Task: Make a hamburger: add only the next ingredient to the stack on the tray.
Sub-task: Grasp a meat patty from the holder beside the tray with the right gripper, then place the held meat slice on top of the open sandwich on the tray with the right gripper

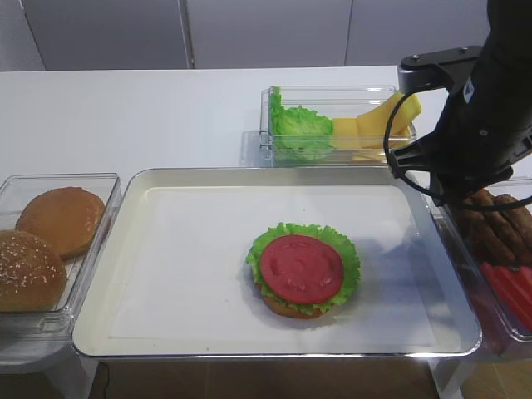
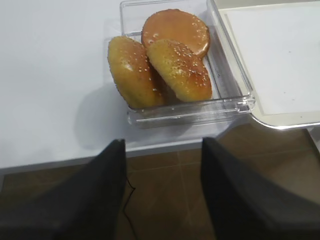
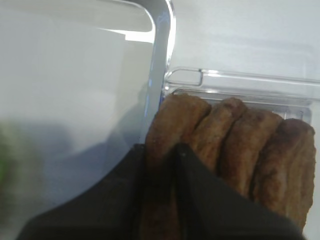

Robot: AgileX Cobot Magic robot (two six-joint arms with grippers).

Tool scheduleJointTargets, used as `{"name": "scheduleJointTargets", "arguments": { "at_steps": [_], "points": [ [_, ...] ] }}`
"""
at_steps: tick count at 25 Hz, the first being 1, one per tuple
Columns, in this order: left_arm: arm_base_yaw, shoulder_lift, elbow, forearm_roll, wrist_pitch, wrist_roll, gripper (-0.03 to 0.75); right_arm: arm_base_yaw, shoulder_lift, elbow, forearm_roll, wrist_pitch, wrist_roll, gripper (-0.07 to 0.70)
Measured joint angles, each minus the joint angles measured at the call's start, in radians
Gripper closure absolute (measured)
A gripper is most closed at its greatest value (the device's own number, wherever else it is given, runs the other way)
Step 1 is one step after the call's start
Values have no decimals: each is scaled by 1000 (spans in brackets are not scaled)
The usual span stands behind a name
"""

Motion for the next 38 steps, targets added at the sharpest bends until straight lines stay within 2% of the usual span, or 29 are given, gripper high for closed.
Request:
{"name": "scheduleJointTargets", "arguments": {
  "at_steps": [9, 21, 24, 27, 31, 38],
  "points": [
    [0, 0, 0, 0, 0, 0, 356, 0, -54, 2, 20, 28, 4, 503],
    [0, 0, 0, 0, 0, 0, 356, 19, -271, -8, 43, 66, 6, 506],
    [0, 0, 0, 0, 0, 0, 356, 75, -298, -47, 32, 99, 6, 506],
    [0, 0, 0, 0, 0, 0, 356, 167, -295, -84, 12, 105, 23, 506],
    [0, 0, 0, 0, 0, 0, 356, 296, -244, -94, -88, 105, 97, 506],
    [0, 0, 0, 0, 0, 0, 356, 479, -83, -117, -242, 100, 156, 506]
  ]
}}
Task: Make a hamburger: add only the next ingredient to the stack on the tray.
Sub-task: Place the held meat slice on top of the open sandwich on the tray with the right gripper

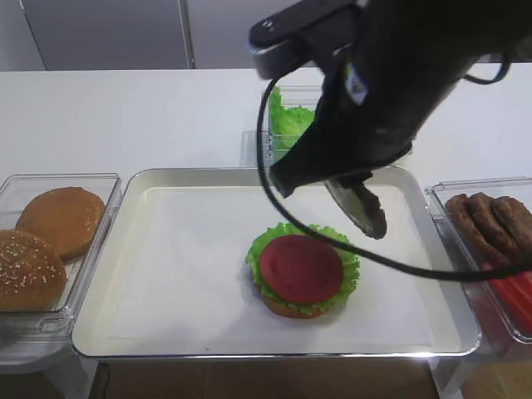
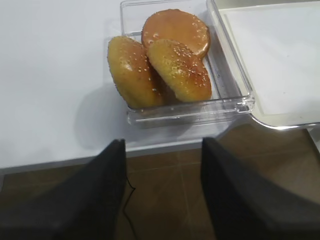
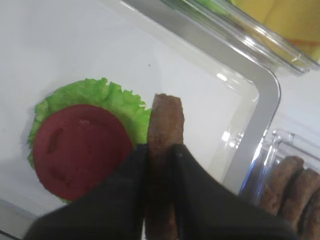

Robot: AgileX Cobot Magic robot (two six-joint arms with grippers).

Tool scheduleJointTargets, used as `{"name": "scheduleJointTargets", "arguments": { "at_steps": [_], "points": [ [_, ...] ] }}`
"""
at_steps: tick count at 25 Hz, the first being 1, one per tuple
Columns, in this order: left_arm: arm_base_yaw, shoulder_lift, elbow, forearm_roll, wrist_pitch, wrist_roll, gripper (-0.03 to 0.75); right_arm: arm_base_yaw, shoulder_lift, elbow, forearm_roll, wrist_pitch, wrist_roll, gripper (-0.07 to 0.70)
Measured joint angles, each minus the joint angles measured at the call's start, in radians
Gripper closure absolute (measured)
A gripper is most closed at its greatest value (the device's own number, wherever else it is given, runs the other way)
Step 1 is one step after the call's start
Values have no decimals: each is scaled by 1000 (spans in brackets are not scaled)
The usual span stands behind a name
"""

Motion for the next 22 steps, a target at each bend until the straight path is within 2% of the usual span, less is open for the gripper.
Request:
{"name": "scheduleJointTargets", "arguments": {
  "at_steps": [7, 22],
  "points": [
    [0, 0, 0, 0, 0, 0, 358, 98, 103, -20, -79, -2, 24, 506],
    [0, 0, 0, 0, 0, 0, 359, 107, 114, -22, -74, 13, 10, 506]
  ]
}}
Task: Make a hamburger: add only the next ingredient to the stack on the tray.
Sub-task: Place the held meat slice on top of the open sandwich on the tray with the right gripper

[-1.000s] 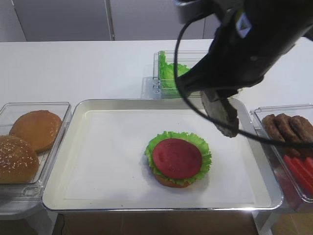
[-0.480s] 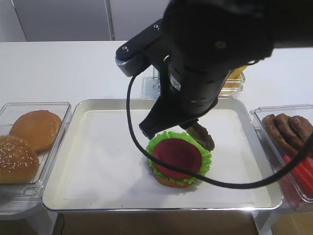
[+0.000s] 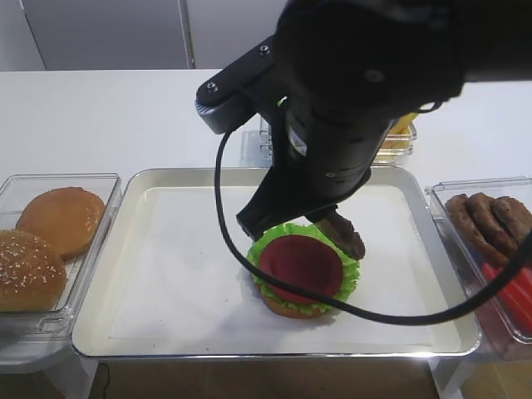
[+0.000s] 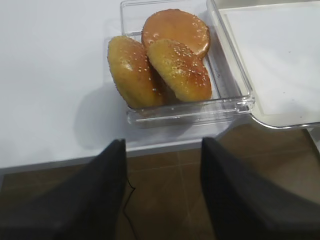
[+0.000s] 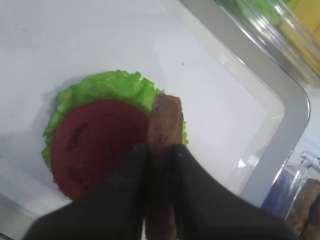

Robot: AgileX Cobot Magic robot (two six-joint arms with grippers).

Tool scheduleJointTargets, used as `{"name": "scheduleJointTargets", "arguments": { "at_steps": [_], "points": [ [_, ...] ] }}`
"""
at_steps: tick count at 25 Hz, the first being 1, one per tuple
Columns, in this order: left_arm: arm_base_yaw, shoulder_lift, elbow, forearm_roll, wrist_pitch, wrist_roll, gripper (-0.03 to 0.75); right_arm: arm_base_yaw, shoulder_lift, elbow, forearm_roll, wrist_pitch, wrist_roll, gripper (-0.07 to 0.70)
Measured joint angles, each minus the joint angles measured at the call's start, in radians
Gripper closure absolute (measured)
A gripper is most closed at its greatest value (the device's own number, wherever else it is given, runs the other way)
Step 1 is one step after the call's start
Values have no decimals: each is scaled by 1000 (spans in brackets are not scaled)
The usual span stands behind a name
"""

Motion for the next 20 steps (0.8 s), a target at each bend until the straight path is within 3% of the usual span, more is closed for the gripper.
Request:
{"name": "scheduleJointTargets", "arguments": {
  "at_steps": [20],
  "points": [
    [0, 0, 0, 0, 0, 0, 359, 0, 29, -2, 45, -2, -35, 498]
  ]
}}
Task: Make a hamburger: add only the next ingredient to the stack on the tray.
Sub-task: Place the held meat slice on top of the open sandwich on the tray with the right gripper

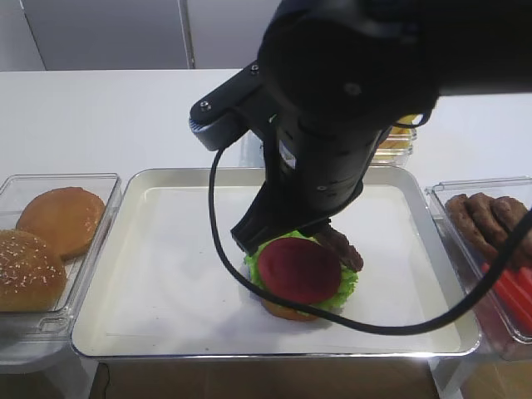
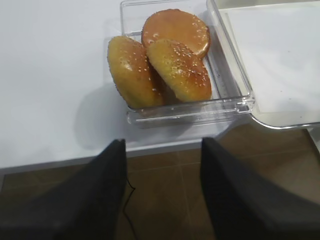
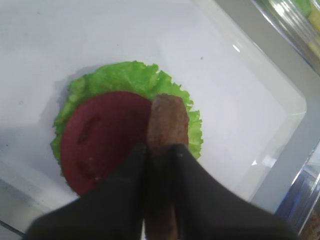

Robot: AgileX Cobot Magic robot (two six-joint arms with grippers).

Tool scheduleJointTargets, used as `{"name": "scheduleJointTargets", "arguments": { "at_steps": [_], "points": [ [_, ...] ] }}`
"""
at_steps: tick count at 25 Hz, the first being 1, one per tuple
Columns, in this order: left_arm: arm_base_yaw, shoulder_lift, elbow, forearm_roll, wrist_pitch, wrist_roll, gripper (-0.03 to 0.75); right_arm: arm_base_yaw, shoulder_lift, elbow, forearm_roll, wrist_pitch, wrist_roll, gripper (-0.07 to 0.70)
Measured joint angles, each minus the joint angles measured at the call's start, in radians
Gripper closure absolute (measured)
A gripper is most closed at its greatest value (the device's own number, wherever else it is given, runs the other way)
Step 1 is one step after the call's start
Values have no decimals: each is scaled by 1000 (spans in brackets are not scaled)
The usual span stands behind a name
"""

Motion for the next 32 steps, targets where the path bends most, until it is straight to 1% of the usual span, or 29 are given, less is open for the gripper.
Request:
{"name": "scheduleJointTargets", "arguments": {
  "at_steps": [5, 10, 14, 18, 20, 23, 26, 28, 32],
  "points": [
    [0, 0, 0, 0, 0, 0, 359, 0, 0, 0, 8, -1, 0, 426],
    [0, 0, 0, 0, 0, 0, 359, 0, 0, 0, 53, -4, 0, 321],
    [0, 0, 0, 0, 0, 0, 359, 0, 0, 0, 91, -8, 0, 213],
    [0, 0, 0, 0, 0, 0, 359, 0, 0, 0, 127, -21, 0, 87],
    [0, 0, 0, 0, 0, 0, 359, 0, 0, 0, 132, -21, -2, 60],
    [0, 0, 0, 0, 0, 0, 359, -12, 0, 0, 134, -21, -30, 54],
    [0, 0, 0, 0, 0, 0, 359, -82, -4, -2, 200, -22, -112, 76],
    [0, 0, 0, 0, 0, 0, 359, -172, -19, -3, 259, -22, -165, 85],
    [0, 0, 0, 0, 0, 0, 359, -349, -63, -3, 307, -22, -227, 92]
  ]
}}
